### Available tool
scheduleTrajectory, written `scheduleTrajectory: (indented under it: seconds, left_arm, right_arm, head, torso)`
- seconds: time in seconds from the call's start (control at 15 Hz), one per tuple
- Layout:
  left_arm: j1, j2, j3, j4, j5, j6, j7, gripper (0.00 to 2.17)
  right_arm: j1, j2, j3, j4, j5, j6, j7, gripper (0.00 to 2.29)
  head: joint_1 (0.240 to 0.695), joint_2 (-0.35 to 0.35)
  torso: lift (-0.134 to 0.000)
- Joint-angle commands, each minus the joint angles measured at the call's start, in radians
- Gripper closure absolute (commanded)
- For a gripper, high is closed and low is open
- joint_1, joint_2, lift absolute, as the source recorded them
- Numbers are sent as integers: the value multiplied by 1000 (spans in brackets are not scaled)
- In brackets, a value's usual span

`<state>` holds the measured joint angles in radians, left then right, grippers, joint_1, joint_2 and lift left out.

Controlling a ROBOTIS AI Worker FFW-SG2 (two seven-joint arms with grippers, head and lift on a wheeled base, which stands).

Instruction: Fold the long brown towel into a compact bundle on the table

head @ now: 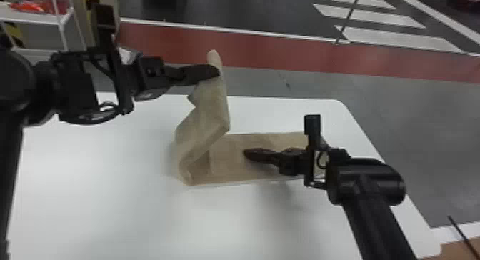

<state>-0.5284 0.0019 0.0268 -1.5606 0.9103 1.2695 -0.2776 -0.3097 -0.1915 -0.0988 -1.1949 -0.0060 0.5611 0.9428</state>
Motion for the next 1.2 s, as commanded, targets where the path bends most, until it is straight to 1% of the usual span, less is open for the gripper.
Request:
scheduleTrajectory:
  seconds: [0.0, 0.13, 0.2, 0.27, 0.33, 0.4, 0.47, 0.53, 0.6, 0.67, 0.8, 0.93, 1.07, 1.13]
  left_arm:
    - [-2, -5, -25, -1, 5, -3, 3, 1737]
    - [2, -5, -44, -4, 4, -3, 8, 1737]
    - [4, -5, -51, -4, 2, -15, 9, 1737]
    - [4, -5, -62, -4, -4, -52, 18, 1737]
    - [4, -5, -73, -1, -10, -61, 20, 1737]
    - [4, -5, -87, -1, -11, -86, 21, 1737]
    - [8, -5, -110, -1, -18, -117, 34, 1737]
    - [15, -5, -142, -1, -37, -169, 48, 1737]
    - [24, -5, -168, -1, -65, -218, 55, 1737]
    - [28, -5, -189, 4, -80, -252, 61, 1737]
    - [34, -5, -237, 43, -94, -319, 58, 1737]
    - [36, -5, -280, 82, -103, -328, 49, 1737]
    - [44, -5, -334, 102, -105, -359, 54, 1737]
    - [45, -5, -366, 116, -114, -387, 60, 1737]
  right_arm:
    - [1, 32, 11, -11, -3, 0, -1, 2013]
    - [43, 35, -19, -121, -43, 43, -4, 1976]
    - [67, 33, -56, -178, -61, 67, -2, 1757]
    - [93, 29, -96, -235, -91, 76, 7, 1220]
    - [118, 24, -137, -287, -106, 76, 10, 316]
    - [135, 24, -183, -330, -106, 76, 13, -2]
    - [150, 21, -239, -359, -106, 67, 14, -2]
    - [156, 4, -289, -381, -130, 64, 18, 22]
    - [172, -29, -351, -384, -178, 61, 24, 63]
    - [184, -71, -392, -382, -223, 61, 25, 63]
    - [224, -129, -467, -382, -256, 58, 31, 63]
    - [241, -171, -521, -351, -279, 30, 41, 63]
    - [254, -207, -536, -302, -302, -19, 41, 63]
    - [258, -213, -538, -285, -307, -46, 42, 63]
  head:
    - [689, -222]
    - [690, -209]
    - [687, -207]
    - [682, -211]
    - [677, -217]
    - [668, -226]
    - [660, -237]
    - [641, -267]
    - [632, -287]
    - [622, -310]
    - [605, -350]
    - [596, -350]
    - [600, -350]
    - [603, -350]
  torso:
    - [-123]
    - [-123]
    - [-123]
    - [-123]
    - [-123]
    - [-123]
    - [-123]
    - [-123]
    - [-123]
    - [-123]
    - [-123]
    - [-123]
    - [-123]
    - [-123]
